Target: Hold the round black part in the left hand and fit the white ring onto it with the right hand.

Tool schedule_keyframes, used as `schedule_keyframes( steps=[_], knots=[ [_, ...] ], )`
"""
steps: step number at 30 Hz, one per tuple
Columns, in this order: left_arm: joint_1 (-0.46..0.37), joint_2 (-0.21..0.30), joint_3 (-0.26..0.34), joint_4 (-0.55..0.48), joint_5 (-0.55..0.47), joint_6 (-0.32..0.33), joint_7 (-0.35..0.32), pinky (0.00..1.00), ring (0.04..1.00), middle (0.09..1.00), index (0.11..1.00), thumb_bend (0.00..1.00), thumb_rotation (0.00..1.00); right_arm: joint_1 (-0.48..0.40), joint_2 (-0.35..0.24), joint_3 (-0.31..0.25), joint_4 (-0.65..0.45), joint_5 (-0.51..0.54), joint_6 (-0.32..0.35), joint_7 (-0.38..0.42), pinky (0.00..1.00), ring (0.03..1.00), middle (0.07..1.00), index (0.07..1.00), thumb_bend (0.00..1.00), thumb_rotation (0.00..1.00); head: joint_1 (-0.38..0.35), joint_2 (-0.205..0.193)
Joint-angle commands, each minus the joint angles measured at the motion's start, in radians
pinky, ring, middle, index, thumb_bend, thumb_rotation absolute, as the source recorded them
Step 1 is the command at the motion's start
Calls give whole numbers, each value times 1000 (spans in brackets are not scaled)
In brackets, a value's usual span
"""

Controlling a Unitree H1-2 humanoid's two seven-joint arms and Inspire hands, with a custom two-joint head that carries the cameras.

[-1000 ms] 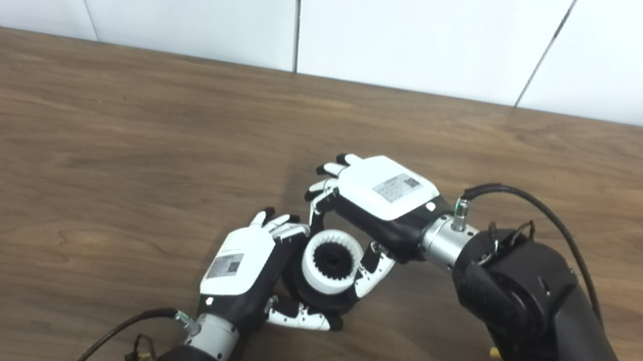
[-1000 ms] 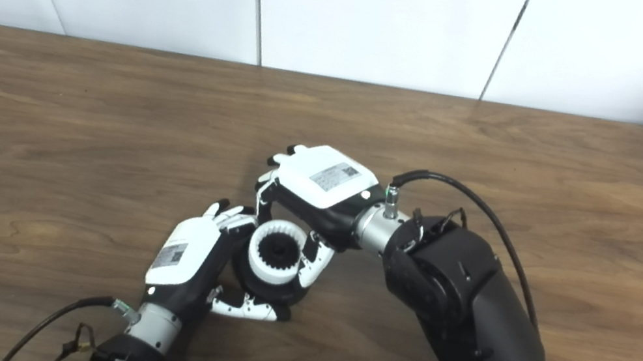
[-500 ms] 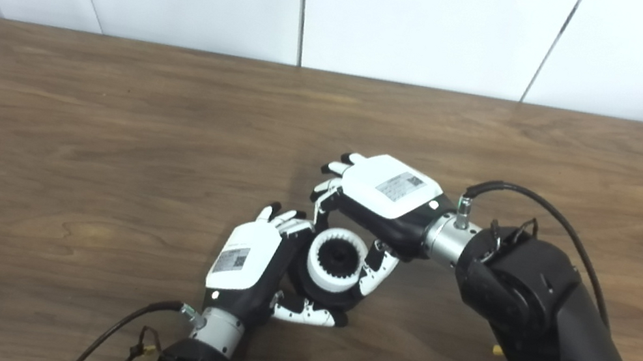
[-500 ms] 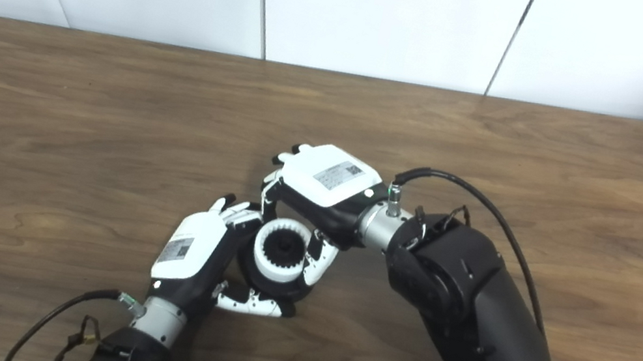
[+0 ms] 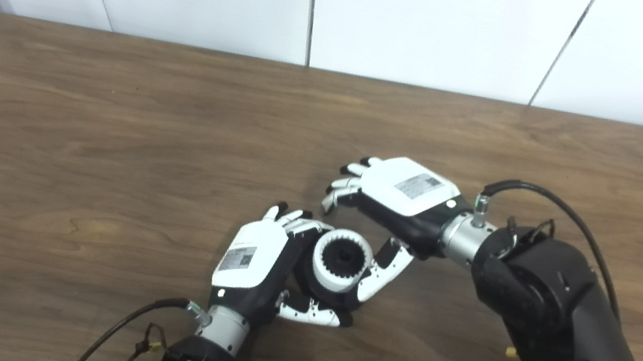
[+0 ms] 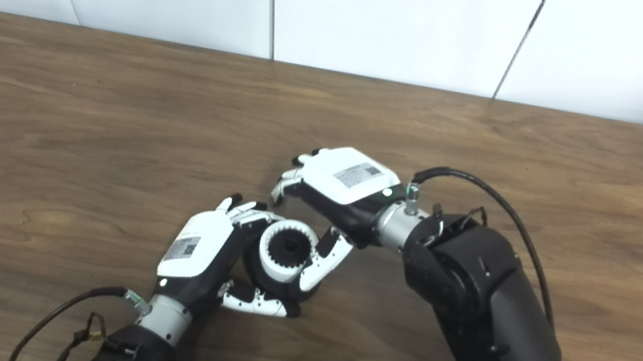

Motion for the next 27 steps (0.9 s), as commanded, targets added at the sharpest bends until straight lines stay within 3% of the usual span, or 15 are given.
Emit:
schedule_keyframes(
  steps=[1,9,21,25,26,27],
  knots=[
    [2,-8,-16,10,10,-5,-33,1000,888,782,482,520,55,-49,17,-31,-58,28,0,-40,1000,945,854,723,1000,381,0,-4],
    [3,-6,-11,15,0,-7,-30,1000,892,788,482,521,53,-83,26,-73,-118,50,40,4,1000,954,846,690,1000,248,-2,-4],
    [-1,1,-3,26,9,1,-32,1000,892,776,483,521,56,-98,5,-84,-157,35,71,66,1000,953,843,686,1000,229,-10,-8],
    [-14,16,-15,18,42,32,-85,1000,894,806,494,520,65,-98,0,-86,-155,34,67,66,1000,954,843,686,1000,232,-13,-8],
    [-19,21,-19,15,53,42,-106,1000,909,843,618,662,129,-98,-1,-86,-154,35,67,66,1000,956,844,686,1000,239,-14,-8],
    [-24,25,-21,11,63,52,-127,1000,918,861,682,735,162,-98,-1,-87,-154,35,67,66,1000,957,845,687,1000,242,-15,-7]
  ],
)
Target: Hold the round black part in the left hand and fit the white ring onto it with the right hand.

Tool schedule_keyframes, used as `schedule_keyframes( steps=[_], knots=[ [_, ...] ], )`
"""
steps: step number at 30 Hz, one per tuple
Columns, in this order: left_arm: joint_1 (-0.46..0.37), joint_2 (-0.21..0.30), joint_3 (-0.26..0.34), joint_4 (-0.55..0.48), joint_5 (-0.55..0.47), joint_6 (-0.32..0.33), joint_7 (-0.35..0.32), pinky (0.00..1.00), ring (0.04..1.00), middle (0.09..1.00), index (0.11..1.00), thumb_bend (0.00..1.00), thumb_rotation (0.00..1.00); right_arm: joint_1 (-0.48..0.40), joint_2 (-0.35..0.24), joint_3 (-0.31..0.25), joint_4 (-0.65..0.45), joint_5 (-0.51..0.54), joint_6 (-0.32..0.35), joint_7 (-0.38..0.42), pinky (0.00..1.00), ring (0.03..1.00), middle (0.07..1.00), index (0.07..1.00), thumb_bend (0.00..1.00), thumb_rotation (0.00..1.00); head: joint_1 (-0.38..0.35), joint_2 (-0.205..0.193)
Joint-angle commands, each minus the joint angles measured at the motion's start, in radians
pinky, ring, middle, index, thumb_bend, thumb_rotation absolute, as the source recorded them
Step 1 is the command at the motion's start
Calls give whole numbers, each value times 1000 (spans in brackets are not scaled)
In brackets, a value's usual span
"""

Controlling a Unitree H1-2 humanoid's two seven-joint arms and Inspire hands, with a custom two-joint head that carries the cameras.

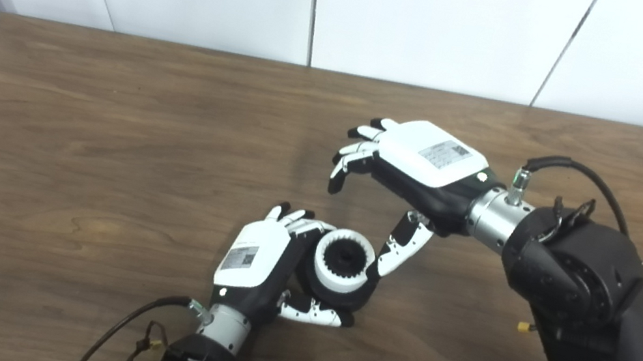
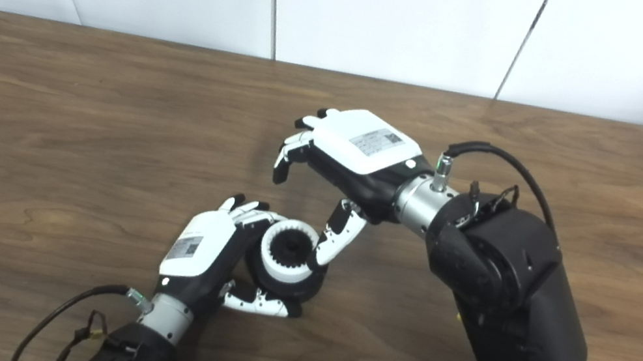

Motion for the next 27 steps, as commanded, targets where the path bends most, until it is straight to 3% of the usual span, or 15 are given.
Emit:
schedule_keyframes(
  steps=[1,4,8,12,22,27],
  knots=[
    [-11,16,-23,12,43,41,-96,1000,929,881,740,793,198,-43,-5,-20,-30,1,0,-15,1000,958,845,687,1000,244,-1,0],
    [-30,35,-31,-1,57,72,-182,1000,979,941,877,902,299,-42,-6,-21,-27,-2,0,-17,1000,960,846,692,1000,239,1,0],
    [-51,50,-39,-30,83,137,-338,1000,999,996,984,990,360,-41,-8,-22,-25,-7,-8,-25,1000,954,842,692,1000,241,3,1],
    [-66,55,-38,-50,108,181,-436,1000,1000,1000,1000,1000,359,-41,-7,-27,-23,-3,-5,-26,1000,956,842,694,1000,243,5,3],
    [-83,77,23,-138,123,191,-523,1000,1000,1000,1000,1000,371,-35,2,-27,-12,-2,-19,-48,1000,963,870,717,1000,273,16,1],
    [-100,103,69,-229,131,212,-642,1000,1000,1000,1000,1000,371,-34,8,-29,5,3,-16,-71,1000,962,872,715,1000,269,30,-5]
  ],
)
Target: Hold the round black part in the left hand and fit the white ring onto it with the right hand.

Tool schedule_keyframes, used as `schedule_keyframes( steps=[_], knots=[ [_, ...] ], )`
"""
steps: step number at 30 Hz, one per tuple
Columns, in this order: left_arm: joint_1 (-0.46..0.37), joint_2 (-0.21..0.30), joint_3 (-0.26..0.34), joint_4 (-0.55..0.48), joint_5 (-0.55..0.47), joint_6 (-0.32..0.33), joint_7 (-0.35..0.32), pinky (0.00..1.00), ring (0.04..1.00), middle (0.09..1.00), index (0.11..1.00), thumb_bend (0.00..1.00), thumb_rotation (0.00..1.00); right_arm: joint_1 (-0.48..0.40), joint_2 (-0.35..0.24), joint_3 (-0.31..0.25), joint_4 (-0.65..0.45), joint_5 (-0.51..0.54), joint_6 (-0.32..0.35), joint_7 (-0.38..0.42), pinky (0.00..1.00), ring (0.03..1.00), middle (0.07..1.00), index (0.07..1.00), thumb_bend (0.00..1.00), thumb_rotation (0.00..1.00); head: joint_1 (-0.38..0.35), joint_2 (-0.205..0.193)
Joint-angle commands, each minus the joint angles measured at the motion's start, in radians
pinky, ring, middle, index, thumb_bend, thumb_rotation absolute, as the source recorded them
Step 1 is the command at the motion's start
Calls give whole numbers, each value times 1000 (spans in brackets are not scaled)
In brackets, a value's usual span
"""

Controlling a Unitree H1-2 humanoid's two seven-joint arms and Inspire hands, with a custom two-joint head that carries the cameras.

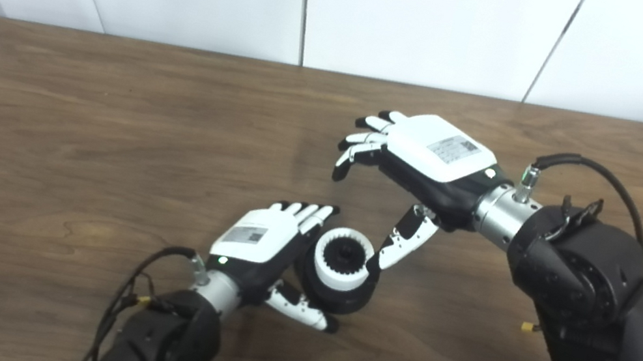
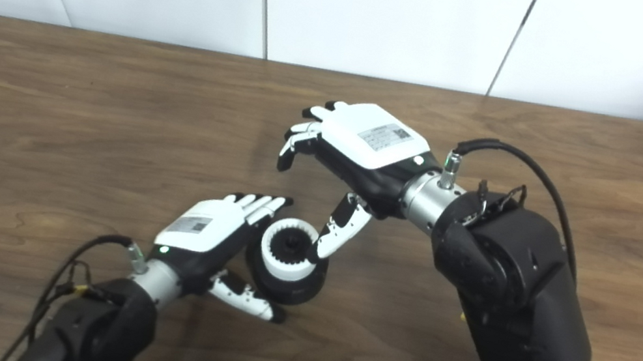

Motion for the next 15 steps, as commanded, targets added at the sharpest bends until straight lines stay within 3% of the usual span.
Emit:
schedule_keyframes(
  steps=[1,9,15],
  knots=[
    [1,25,22,-31,5,45,-86,1000,1000,1000,1000,1000,376,-35,8,-18,-1,6,-6,-43,1000,961,871,715,1000,264,4,-2],
    [-21,25,94,-147,28,58,-265,1000,1000,1000,1000,1000,405,-31,4,-32,19,12,8,-53,1000,964,884,760,1000,247,31,-13],
    [-15,26,159,-216,37,55,-324,1000,1000,1000,999,1000,422,-10,-17,-60,24,41,2,-75,1000,960,880,761,1000,262,47,-24]
  ],
)
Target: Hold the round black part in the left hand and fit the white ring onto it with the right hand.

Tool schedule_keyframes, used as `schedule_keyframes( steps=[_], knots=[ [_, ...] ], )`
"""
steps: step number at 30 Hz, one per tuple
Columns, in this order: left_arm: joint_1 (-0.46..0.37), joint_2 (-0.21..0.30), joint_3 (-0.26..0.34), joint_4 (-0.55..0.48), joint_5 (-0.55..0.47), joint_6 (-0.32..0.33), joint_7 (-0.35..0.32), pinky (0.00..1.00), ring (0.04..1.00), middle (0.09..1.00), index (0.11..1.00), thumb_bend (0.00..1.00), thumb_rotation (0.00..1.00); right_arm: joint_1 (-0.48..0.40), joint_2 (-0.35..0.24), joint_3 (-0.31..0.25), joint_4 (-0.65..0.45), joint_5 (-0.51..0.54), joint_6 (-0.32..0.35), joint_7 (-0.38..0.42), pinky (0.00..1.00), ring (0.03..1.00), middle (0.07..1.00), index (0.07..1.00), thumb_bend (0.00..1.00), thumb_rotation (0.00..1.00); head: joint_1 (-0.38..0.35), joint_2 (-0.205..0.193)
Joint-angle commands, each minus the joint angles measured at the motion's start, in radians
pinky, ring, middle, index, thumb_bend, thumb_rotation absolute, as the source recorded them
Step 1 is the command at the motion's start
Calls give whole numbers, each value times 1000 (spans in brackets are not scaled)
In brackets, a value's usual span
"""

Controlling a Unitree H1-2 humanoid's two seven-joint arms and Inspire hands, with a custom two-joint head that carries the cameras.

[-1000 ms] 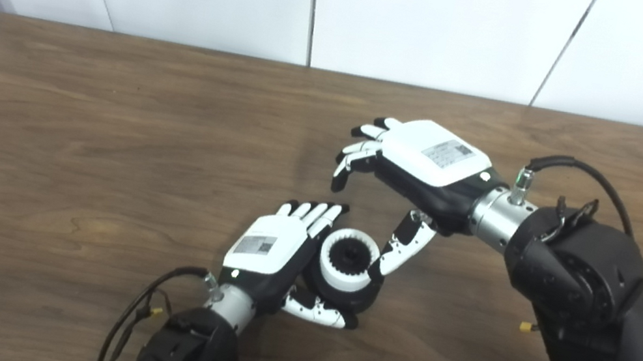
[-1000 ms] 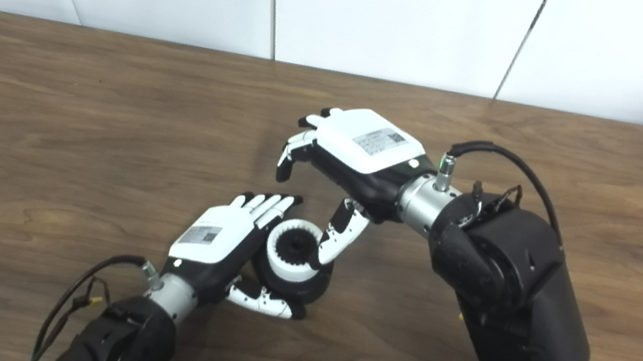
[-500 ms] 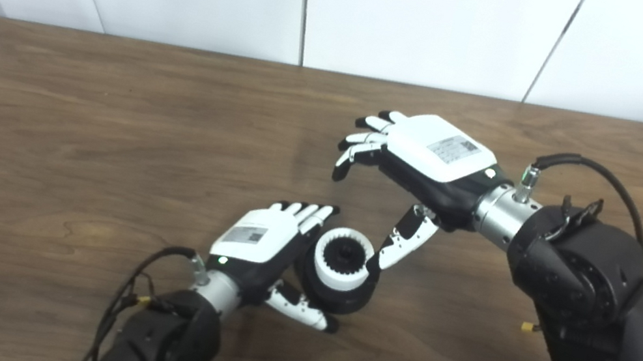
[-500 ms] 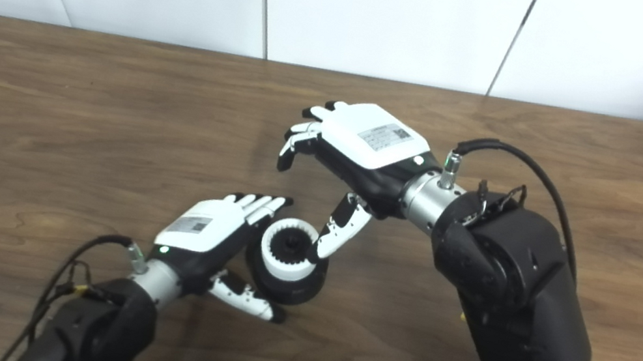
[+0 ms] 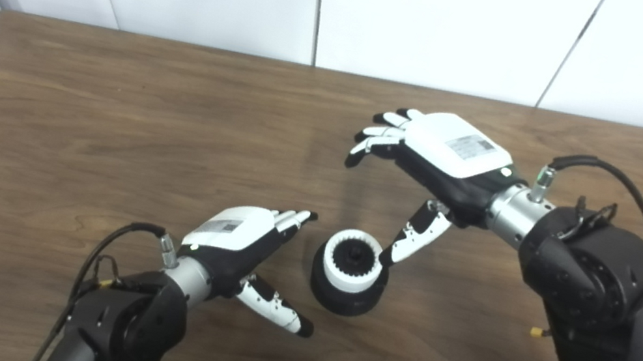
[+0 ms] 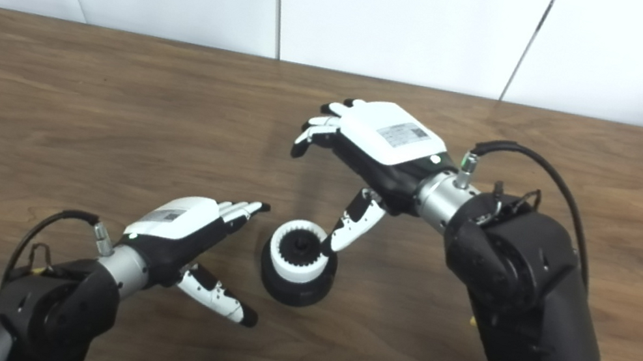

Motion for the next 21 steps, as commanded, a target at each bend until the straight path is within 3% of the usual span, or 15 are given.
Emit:
schedule_keyframes(
  steps=[1,4,6,10,14,17,21],
  knots=[
    [0,20,46,-69,-13,5,4,1000,1000,1000,997,1000,430,-12,-23,-32,-14,22,-2,-40,1000,959,881,763,1000,274,1,0],
    [28,29,110,-100,-79,-1,31,1000,1000,1000,987,1000,471,11,-36,-57,-20,35,9,-45,1000,957,883,765,1000,311,3,-7],
    [76,25,199,-120,-220,-22,110,968,996,994,977,977,538,54,-34,-109,-39,78,51,-61,1000,953,881,766,995,353,-4,-12],
    [152,26,312,-109,-412,-86,244,896,1000,1000,996,851,784,172,-10,-220,-101,174,122,-130,914,937,881,788,845,446,-17,-16],
    [218,12,372,-105,-520,-148,374,908,989,1000,1000,813,907,289,10,-293,-145,246,154,-213,833,927,901,830,692,520,-25,-17],
    [265,-1,422,-110,-615,-194,460,924,982,1000,1000,756,947,378,16,-348,-168,317,169,-271,837,923,926,886,581,651,-29,-20],
    [299,-5,470,-84,-708,-248,546,939,981,999,1000,636,997,477,24,-422,-184,418,191,-337,854,924,944,917,517,861,-52,-25]
  ],
)
